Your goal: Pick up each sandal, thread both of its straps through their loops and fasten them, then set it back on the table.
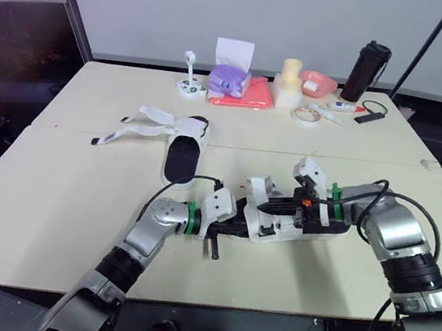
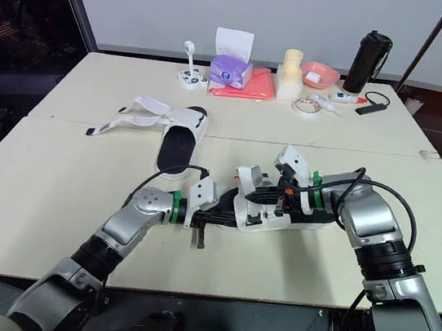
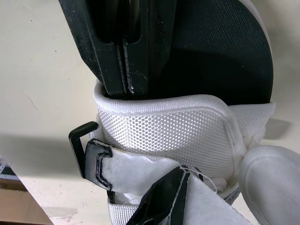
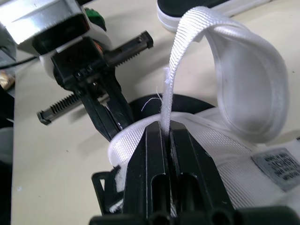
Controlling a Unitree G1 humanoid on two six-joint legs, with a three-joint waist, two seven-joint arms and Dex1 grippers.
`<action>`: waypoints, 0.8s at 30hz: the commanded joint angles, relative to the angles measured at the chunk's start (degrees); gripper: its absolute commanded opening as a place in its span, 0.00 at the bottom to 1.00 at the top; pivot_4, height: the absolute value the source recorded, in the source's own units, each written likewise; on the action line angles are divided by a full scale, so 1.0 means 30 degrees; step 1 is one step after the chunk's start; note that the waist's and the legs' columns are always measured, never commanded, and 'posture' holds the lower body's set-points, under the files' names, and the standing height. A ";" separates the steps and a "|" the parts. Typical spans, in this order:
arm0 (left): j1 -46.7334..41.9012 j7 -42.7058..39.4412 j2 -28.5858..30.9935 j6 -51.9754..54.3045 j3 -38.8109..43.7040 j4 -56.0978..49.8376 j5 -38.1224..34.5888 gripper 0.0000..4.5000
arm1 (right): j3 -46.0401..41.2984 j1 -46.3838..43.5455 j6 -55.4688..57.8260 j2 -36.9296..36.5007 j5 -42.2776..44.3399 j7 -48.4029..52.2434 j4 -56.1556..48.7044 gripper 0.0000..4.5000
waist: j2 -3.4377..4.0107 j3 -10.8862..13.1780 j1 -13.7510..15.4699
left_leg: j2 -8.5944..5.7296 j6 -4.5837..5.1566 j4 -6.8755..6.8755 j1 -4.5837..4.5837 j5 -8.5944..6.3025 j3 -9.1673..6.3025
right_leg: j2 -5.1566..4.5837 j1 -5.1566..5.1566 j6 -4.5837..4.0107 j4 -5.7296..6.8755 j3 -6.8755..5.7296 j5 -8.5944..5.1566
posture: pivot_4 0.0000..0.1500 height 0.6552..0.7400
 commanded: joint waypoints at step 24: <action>0.0252 0.0203 0.0151 0.0146 -0.0079 -0.0193 0.0103 0.00 | 0.1025 0.0268 -0.4004 -0.0182 -0.2515 0.0612 -0.0195 0.02 | 0.0000 0.0000 -0.0013 | -0.0001 -0.0001 0.0000 0.0002 0.0000 0.0003 | 0.0001 0.0003 0.0000 0.0000 -0.0001 0.0000 | 1.00 1.00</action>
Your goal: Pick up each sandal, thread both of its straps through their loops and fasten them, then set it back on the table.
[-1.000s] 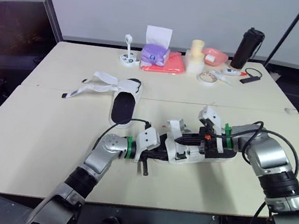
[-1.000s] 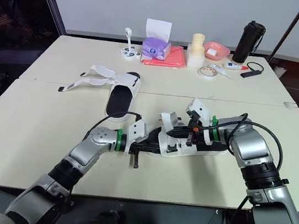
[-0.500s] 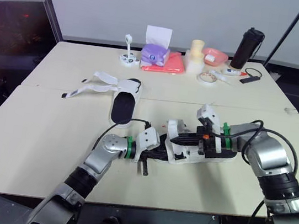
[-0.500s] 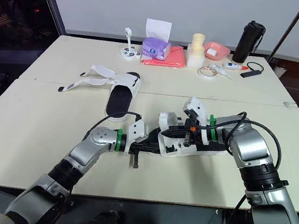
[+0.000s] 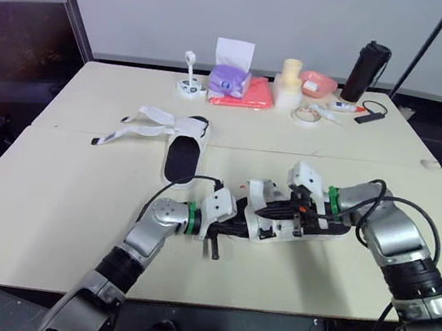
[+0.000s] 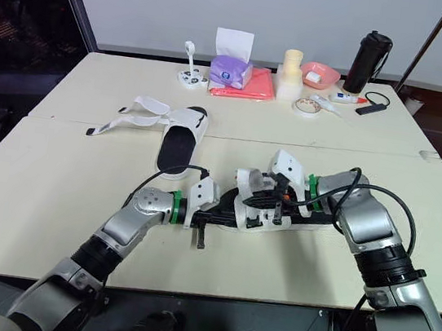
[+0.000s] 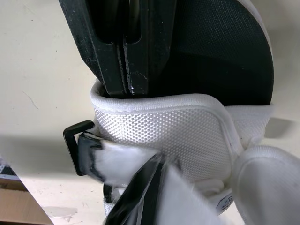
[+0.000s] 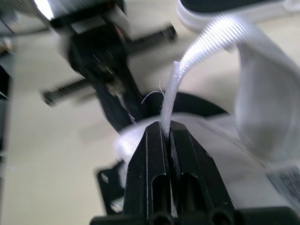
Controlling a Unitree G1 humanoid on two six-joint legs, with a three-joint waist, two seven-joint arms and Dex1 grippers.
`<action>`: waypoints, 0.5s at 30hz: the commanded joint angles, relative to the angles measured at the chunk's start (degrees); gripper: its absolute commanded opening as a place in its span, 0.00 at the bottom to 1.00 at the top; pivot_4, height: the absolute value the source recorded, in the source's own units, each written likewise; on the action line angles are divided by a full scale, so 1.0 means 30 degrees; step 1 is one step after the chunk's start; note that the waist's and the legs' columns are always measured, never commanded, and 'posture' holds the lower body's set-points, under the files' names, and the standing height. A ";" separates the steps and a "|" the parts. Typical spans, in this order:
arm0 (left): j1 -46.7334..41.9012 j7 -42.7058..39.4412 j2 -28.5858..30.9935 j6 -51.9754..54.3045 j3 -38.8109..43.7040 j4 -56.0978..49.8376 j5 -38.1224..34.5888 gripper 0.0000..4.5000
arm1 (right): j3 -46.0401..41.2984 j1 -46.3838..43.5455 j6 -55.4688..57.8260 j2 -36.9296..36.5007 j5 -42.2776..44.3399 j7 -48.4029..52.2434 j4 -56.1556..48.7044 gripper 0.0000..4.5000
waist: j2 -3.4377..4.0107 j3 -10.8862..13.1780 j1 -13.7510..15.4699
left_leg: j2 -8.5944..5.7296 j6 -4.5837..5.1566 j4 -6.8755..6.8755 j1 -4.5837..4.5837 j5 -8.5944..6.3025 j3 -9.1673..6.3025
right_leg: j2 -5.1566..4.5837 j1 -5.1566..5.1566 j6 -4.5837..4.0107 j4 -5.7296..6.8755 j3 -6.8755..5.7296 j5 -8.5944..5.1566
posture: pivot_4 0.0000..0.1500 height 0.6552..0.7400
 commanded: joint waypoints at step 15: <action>0.0319 0.0273 0.0206 0.0223 -0.0047 -0.0234 0.0079 0.00 | -0.0087 -0.0465 -0.3280 0.0509 -0.0214 0.2104 -0.0678 0.02 | 0.0001 0.0000 -0.0078 | 0.0002 -0.0002 0.0001 0.0010 0.0002 -0.0005 | 0.0006 0.0004 0.0000 0.0006 0.0001 0.0001 | 1.00 1.00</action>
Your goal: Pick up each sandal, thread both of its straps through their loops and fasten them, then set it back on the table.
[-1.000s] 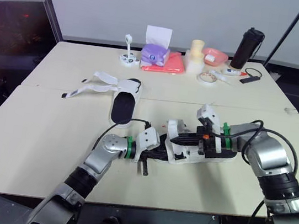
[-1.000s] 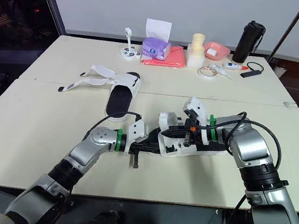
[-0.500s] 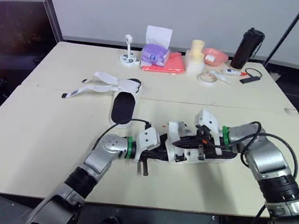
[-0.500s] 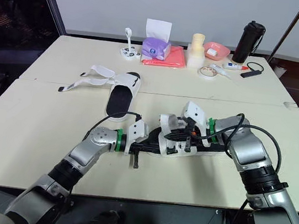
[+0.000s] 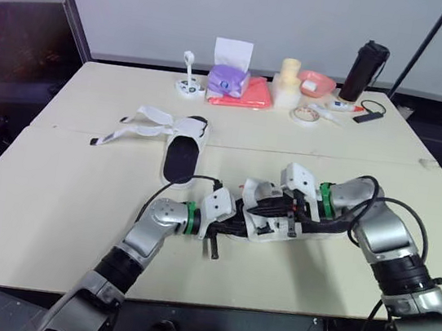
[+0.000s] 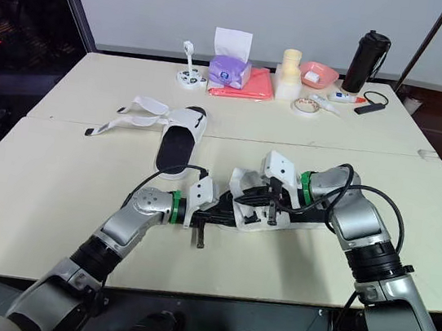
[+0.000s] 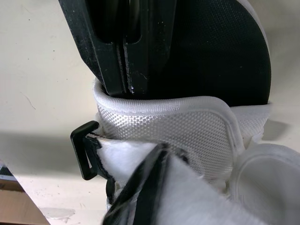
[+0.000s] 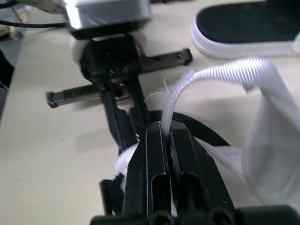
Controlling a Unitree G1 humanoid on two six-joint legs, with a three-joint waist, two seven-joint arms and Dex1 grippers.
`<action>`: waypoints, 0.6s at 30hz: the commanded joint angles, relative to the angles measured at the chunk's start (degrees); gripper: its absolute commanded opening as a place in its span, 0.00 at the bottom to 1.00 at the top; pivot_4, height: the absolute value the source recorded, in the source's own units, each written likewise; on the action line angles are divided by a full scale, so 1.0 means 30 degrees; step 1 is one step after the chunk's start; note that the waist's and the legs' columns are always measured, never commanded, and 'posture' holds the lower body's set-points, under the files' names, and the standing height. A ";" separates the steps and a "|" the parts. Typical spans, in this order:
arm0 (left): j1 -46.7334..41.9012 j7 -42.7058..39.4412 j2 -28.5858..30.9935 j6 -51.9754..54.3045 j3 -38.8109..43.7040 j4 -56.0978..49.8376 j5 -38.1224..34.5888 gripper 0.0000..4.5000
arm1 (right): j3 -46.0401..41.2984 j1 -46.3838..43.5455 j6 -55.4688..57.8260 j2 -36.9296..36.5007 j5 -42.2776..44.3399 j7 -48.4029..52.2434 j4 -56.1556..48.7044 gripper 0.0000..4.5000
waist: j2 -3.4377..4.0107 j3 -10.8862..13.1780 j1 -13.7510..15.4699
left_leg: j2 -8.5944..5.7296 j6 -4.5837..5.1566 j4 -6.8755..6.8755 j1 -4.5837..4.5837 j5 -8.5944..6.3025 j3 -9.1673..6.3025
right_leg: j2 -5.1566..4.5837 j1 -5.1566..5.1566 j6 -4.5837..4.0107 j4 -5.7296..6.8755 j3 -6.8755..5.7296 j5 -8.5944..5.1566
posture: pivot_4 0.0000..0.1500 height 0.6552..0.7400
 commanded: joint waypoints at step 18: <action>0.0136 0.0101 0.0103 0.0058 -0.0072 -0.0027 0.0067 0.00 | 0.1023 0.1057 -0.0538 -0.1794 -0.2548 0.0747 -0.0466 0.02 | 0.0002 -0.0003 0.0109 | 0.0000 0.0000 0.0009 0.0015 0.0000 0.0002 | -0.0004 0.0026 0.0000 -0.0003 0.0001 0.0000 | 1.00 1.00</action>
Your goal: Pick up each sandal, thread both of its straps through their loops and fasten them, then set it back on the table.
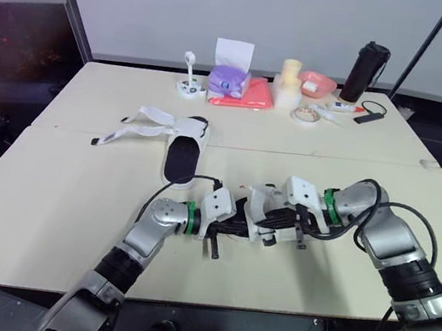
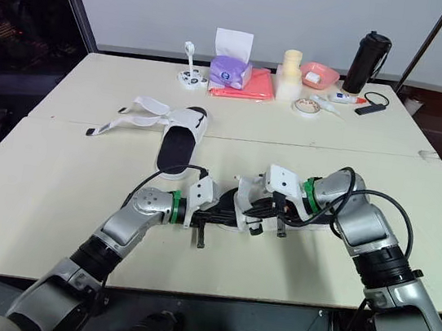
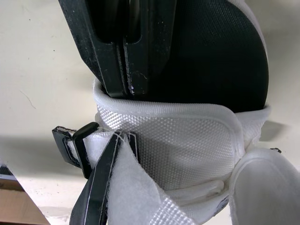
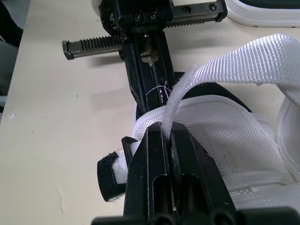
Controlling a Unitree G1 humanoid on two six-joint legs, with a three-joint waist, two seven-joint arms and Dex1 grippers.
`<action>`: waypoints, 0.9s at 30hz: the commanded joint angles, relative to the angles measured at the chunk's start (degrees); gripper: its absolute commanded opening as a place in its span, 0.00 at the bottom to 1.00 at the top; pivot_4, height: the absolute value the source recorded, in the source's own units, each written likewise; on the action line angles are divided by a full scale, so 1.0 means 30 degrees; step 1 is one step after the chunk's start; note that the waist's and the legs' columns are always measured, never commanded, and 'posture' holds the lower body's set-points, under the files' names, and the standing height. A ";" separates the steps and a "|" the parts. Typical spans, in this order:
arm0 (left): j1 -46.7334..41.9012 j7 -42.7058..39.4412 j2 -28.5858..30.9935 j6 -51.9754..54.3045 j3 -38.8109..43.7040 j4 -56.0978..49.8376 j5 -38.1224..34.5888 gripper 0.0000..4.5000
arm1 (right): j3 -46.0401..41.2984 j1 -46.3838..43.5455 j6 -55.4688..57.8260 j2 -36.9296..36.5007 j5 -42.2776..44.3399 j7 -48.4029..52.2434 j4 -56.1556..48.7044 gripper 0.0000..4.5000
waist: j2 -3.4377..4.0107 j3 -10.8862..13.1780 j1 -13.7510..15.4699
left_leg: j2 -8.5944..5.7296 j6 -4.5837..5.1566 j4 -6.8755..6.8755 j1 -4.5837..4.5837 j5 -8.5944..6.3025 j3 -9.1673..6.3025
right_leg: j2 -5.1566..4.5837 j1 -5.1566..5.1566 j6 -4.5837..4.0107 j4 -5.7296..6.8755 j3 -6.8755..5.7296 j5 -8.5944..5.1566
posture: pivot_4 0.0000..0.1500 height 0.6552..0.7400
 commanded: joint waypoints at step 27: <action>0.0070 -0.0154 -0.0260 -0.0279 -0.0350 0.0430 0.0182 0.00 | -0.7629 0.7853 1.2173 -0.4287 0.7659 -0.2763 -1.0814 0.99 | -0.0011 0.0007 0.0057 | 0.0020 0.0007 0.0001 -0.0023 -0.0007 0.0012 | -0.0020 0.0001 0.0000 -0.0034 -0.0003 -0.0004 | 1.00 1.00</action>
